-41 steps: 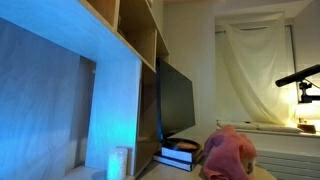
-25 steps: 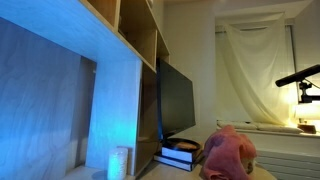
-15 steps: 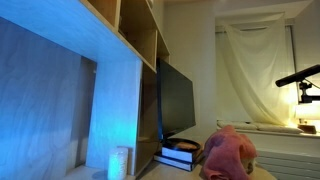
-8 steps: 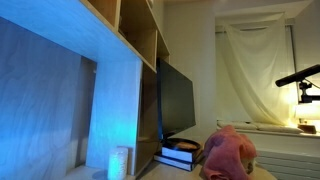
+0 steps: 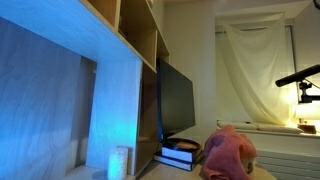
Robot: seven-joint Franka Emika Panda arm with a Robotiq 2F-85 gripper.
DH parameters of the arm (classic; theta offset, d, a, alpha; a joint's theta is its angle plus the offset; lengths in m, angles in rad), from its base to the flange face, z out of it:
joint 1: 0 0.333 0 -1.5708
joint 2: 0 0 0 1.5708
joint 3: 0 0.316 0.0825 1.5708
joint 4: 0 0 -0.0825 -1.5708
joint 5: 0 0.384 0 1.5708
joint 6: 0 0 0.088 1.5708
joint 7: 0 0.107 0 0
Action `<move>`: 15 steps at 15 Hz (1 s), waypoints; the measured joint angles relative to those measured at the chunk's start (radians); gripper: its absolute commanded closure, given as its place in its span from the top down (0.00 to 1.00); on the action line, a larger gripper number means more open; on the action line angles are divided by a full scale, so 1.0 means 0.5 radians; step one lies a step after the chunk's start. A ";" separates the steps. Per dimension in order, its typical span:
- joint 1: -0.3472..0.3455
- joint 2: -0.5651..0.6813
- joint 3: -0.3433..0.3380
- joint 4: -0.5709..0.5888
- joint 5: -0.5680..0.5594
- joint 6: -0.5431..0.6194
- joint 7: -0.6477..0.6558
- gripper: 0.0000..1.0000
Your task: Pick up the blue nail polish and place it upright
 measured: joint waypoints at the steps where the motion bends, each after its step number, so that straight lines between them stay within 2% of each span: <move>1: 0.015 0.035 0.011 -0.004 0.000 0.019 -0.001 1.00; 9: 0.152 0.465 0.085 0.065 0.002 0.254 -0.044 1.00; 15: 0.157 0.820 0.122 0.264 0.000 0.270 -0.124 1.00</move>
